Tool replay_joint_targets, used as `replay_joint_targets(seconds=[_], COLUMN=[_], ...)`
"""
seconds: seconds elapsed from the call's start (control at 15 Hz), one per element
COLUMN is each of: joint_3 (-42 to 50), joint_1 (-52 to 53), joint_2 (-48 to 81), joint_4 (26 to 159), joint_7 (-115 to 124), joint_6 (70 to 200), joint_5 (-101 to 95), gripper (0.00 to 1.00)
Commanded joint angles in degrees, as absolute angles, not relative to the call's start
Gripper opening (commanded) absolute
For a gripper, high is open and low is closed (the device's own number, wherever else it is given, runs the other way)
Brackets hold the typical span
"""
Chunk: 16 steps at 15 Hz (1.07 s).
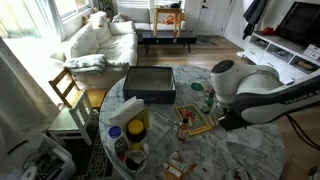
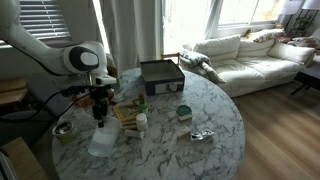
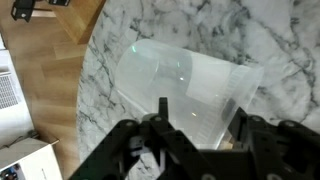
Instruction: Remove some content from the coffee can and put them in the measuring cup, remove the measuring cup from the upside down positioned frost cold cup top, flip the frost cold cup to position it upright on the table
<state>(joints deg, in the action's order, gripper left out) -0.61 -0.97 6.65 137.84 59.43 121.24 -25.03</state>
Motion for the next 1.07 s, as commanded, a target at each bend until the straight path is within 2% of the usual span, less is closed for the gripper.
replay_joint_targets(seconds=[0.0,0.27,0.4,0.47,0.6,1.0], joint_3=[0.45,0.8,1.2,1.35,1.74,3.45], joint_1=[0.12,-0.64,-1.05,-1.26,-1.79,-3.44], joint_2=[7.41,4.67,2.84,1.85,-0.65,-5.93], joint_4=[136.45,135.84,135.4,135.31,136.12,138.75], joint_7=[59.02,55.55,53.58,52.03,47.37,32.79], joint_6=[117.52,111.62,108.65,107.61,108.11,109.85], joint_5=[-22.83,-18.96,-16.96,-15.77,-12.57,-2.83], gripper=[0.27,0.01,0.0,0.03,0.0,0.02])
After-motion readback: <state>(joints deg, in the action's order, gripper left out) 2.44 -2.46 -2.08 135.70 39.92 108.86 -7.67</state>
